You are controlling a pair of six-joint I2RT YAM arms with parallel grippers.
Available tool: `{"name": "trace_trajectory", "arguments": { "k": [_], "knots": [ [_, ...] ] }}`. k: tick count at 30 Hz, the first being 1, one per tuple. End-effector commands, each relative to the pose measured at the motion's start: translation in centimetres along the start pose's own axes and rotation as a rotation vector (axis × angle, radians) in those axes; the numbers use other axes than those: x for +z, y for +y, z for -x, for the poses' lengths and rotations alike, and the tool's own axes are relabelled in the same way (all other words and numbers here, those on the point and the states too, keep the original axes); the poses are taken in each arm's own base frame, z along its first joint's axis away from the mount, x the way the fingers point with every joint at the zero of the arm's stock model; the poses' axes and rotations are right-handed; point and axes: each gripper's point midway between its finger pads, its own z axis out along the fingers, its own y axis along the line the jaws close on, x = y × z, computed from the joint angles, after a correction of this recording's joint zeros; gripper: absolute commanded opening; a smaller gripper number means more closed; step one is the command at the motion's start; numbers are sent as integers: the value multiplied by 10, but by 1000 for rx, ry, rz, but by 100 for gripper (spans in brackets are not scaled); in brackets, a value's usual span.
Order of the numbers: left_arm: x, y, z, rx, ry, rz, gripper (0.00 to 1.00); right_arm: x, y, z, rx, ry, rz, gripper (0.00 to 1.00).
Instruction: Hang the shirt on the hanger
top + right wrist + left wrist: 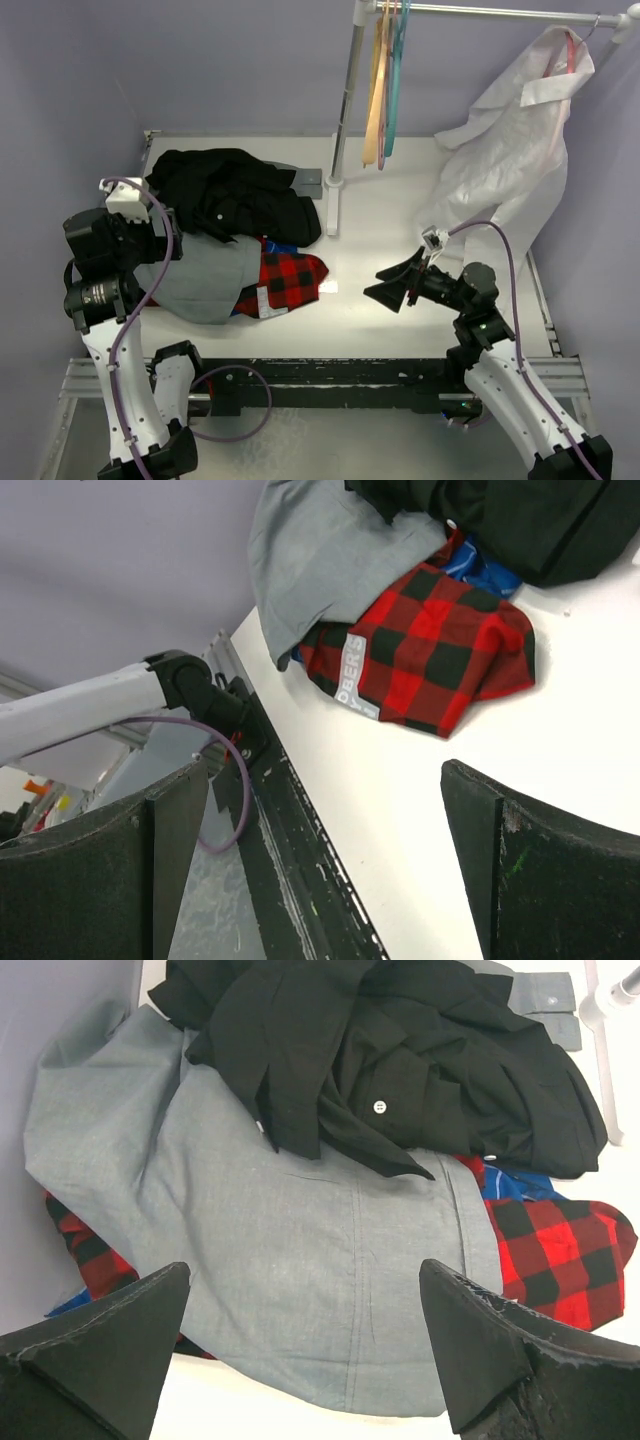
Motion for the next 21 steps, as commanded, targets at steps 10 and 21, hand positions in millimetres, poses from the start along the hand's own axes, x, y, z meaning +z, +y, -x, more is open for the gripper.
{"name": "trace_trajectory", "arguments": {
  "k": [10, 21],
  "knots": [
    [-2, -10, 12, 44, -51, -80, 99, 6, 4, 3, 23, -37, 65, 100],
    [72, -9, 69, 297, 67, -328, 99, 11, 15, 10, 66, -52, 142, 100]
  ]
}}
